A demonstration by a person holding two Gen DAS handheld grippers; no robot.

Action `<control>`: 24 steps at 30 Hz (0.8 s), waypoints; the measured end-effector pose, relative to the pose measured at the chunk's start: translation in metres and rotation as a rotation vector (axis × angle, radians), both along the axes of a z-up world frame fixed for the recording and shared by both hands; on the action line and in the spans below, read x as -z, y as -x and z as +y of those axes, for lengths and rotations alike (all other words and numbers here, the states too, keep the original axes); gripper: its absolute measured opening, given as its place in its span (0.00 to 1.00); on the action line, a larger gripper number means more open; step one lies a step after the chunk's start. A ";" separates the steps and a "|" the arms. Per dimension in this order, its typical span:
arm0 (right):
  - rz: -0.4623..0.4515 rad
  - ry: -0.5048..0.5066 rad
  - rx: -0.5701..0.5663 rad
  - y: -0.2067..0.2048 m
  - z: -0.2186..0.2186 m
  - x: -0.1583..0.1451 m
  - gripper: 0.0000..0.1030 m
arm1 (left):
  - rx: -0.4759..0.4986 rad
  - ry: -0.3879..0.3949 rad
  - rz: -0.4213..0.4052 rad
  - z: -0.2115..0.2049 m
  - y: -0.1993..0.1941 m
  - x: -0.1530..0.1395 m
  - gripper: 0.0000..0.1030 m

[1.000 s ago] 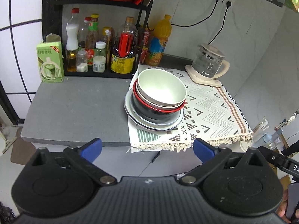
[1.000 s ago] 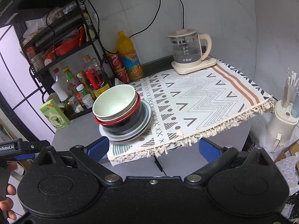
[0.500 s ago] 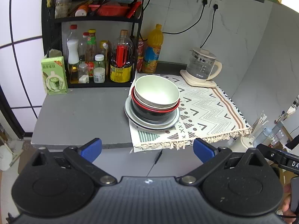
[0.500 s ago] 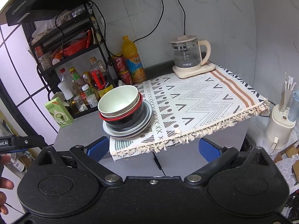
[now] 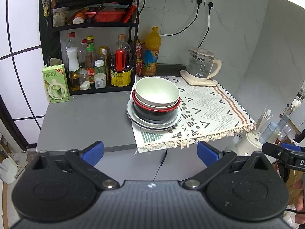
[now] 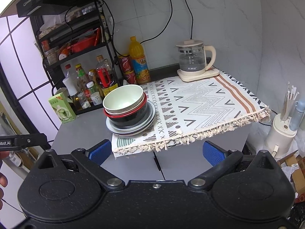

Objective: Organize plates and bowls

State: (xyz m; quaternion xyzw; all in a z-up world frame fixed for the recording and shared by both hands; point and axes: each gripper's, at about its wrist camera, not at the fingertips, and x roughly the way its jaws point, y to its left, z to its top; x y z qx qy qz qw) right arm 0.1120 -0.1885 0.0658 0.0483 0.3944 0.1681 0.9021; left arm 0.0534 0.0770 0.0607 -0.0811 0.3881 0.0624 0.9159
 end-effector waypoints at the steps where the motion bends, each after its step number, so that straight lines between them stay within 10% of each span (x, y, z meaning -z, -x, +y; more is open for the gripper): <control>1: 0.001 -0.002 -0.004 0.000 0.000 0.001 1.00 | -0.004 0.003 -0.002 0.000 0.001 0.000 1.00; 24: -0.016 0.027 -0.038 0.001 0.014 0.001 1.00 | -0.004 0.034 -0.008 0.009 0.003 -0.004 1.00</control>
